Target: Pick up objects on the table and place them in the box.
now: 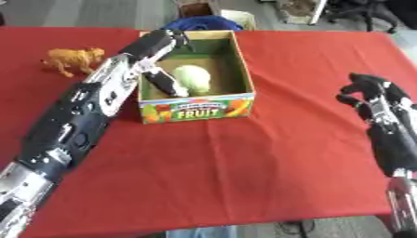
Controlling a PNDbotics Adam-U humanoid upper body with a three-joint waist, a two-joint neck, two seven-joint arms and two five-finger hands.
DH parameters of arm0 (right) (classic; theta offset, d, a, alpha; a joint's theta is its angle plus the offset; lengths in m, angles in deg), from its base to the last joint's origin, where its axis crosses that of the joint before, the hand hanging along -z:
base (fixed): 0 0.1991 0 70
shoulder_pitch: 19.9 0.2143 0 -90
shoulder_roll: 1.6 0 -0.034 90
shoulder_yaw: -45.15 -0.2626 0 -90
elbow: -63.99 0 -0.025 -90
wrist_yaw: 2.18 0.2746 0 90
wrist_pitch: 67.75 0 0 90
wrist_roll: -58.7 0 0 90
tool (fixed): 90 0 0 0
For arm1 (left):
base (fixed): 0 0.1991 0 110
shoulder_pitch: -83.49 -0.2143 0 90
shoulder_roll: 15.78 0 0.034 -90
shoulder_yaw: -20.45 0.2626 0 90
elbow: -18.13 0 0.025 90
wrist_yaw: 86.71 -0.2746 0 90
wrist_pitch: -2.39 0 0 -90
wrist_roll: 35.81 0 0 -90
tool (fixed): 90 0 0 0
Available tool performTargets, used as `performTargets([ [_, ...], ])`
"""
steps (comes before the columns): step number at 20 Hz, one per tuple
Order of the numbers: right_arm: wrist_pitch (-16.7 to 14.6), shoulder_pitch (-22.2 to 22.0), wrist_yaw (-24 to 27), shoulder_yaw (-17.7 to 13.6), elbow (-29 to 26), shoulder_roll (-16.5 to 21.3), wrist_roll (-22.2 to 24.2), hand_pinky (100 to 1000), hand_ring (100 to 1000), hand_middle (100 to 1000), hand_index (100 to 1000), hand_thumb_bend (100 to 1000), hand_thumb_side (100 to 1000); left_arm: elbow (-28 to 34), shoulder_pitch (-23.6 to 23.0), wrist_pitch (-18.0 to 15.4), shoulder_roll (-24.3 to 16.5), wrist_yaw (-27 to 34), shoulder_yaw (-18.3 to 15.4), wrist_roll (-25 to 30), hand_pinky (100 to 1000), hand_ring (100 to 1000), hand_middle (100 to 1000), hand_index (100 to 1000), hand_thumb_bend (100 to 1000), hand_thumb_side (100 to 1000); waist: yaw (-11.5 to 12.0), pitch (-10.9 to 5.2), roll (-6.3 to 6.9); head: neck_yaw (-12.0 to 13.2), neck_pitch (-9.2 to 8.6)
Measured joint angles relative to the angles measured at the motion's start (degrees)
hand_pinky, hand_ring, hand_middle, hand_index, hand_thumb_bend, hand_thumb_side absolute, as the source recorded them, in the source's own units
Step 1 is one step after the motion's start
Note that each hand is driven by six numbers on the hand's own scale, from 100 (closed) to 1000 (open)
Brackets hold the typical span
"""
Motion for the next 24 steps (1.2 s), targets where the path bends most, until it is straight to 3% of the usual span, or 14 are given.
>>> performTargets([
  [1,-0.01,-0.06,-0.01,-0.02,0.0,0.0,-0.02,817,1000,592,752,100,545,1.43,0.0,0.08,-0.73,1.19,-0.14,-0.08,694,686,673,743,872,252,0.33,-0.01,0.08,-0.23,0.0],
  [4,-0.1,-0.42,-0.04,-0.09,0.01,0.0,-0.14,817,1000,592,752,100,545,6.47,0.0,1.12,-4.41,6.41,-0.33,0.79,694,686,673,743,872,252,0.78,-0.03,0.15,-0.8,0.0],
  [5,-0.11,-0.44,-0.05,-0.14,0.01,0.0,-0.15,817,1000,592,752,100,546,7.91,0.0,1.72,-5.28,7.97,-0.33,1.35,681,659,636,719,848,191,0.79,-0.05,0.15,-0.88,0.0],
  [6,-0.11,-0.47,-0.07,-0.25,0.02,0.0,-0.17,817,1000,592,752,100,546,9.2,-0.03,2.37,-6.06,9.26,-0.39,1.77,681,659,636,719,848,191,0.91,-0.08,0.21,-1.01,0.01],
  [7,-0.11,-0.48,-0.09,-0.35,0.02,0.01,-0.2,817,1000,592,752,100,546,10.44,-0.14,3.04,-7.18,10.47,-0.62,2.08,674,646,610,709,819,107,1.14,-0.13,0.34,-1.15,0.01],
  [11,-0.25,-0.75,-0.3,-0.48,0.05,0.05,-0.39,818,1000,592,752,100,548,13.03,-1.76,5.71,-13.56,12.61,-2.31,2.74,680,647,608,715,786,100,1.7,-0.43,0.71,-1.95,0.01],
  [16,-0.27,-0.92,-0.55,-0.7,0.21,0.09,-0.43,818,1000,592,752,100,548,10.48,-2.74,6.31,-18.86,9.29,-4.29,2.97,688,653,613,720,752,100,1.99,-0.44,0.85,-2.46,0.01],
  [24,-0.28,-0.94,-0.57,-0.71,0.36,0.11,-0.43,818,1000,592,753,100,550,1.23,-2.9,5.03,-20.37,2.65,-7.25,2.33,700,661,614,719,766,102,1.94,-0.44,1.02,-2.83,0.0],
])
